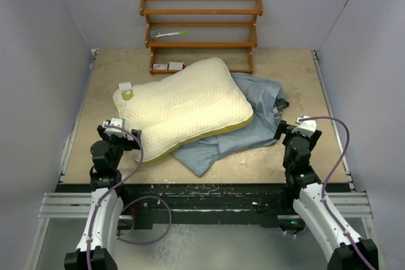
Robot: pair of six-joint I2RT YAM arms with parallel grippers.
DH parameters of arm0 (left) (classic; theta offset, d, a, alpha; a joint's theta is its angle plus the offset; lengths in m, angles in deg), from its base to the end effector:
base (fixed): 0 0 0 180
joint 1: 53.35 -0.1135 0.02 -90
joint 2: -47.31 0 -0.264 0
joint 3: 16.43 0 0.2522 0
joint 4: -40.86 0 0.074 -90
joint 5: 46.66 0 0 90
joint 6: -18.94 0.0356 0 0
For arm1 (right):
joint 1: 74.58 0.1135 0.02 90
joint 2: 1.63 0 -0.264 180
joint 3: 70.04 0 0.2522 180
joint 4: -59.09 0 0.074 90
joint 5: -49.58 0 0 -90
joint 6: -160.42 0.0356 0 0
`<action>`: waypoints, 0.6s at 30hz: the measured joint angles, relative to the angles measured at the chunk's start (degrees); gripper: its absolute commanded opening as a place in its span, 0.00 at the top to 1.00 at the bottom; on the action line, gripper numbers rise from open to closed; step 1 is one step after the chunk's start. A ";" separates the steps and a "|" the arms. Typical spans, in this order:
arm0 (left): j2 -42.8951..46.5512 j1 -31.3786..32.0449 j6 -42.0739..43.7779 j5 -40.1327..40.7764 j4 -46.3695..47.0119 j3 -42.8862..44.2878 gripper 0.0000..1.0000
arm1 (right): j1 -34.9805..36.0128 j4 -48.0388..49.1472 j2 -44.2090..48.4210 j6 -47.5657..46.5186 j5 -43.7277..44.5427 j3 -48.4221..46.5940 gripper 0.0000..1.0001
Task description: Remove the pillowcase from the pillow
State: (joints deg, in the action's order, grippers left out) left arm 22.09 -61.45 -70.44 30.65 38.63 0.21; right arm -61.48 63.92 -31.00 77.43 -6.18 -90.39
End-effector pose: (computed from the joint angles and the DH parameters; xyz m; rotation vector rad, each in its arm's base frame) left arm 0.1371 0.0116 0.1680 0.0464 1.7549 -0.0839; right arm 0.1430 0.0127 0.1959 0.3660 1.5943 -0.2218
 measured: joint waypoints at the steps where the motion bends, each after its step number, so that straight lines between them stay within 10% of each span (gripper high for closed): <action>1: 0.02 0.00 0.00 0.00 0.00 0.00 0.01 | 0.02 0.07 1.29 -0.13 -0.98 0.61 0.00; 18: -0.11 0.00 0.02 -0.07 0.02 0.00 0.01 | 0.00 -3.74 23.89 -7.41 -18.84 5.44 0.00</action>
State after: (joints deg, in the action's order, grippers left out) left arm 21.99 -61.45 -70.42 30.58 38.65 0.21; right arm -61.48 60.18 -7.11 70.02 -25.02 -84.95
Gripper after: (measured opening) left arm 0.990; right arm 0.997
